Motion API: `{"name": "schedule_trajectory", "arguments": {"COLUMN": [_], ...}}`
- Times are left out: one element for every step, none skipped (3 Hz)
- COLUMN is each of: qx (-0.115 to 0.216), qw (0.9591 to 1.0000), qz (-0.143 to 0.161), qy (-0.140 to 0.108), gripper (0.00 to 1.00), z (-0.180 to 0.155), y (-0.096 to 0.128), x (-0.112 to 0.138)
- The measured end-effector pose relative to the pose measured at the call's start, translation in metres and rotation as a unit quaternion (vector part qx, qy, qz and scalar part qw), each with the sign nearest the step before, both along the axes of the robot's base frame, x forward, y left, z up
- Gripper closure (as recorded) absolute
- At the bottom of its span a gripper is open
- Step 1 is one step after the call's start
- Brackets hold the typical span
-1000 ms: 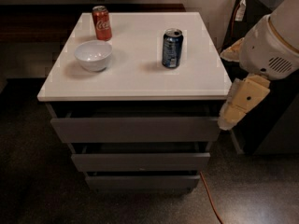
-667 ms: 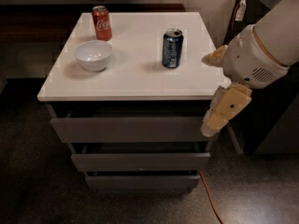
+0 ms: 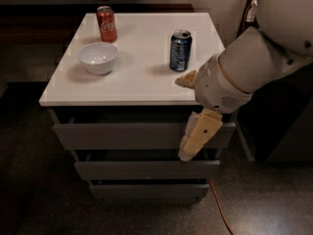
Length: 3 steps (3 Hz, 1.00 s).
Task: Open middle drawer
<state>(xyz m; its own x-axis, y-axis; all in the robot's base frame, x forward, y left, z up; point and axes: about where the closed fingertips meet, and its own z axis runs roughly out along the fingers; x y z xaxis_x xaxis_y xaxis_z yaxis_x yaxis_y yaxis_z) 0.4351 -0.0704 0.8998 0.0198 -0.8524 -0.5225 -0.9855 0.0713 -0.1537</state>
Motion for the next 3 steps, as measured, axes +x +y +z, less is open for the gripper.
{"name": "schedule_trajectory", "arguments": {"qx": [0.0,-0.02,-0.049], "qw": [0.9997,0.9981,0.996], "qz": [0.023,0.057,0.074], "qy": [0.006,0.008,0.007], "gripper": [0.0,0.0,0.0], "z": [-0.017,-0.038,-0.054], "y": [0.022,0.047,0.059], "x": [-0.002,-0.007,-0.009]}}
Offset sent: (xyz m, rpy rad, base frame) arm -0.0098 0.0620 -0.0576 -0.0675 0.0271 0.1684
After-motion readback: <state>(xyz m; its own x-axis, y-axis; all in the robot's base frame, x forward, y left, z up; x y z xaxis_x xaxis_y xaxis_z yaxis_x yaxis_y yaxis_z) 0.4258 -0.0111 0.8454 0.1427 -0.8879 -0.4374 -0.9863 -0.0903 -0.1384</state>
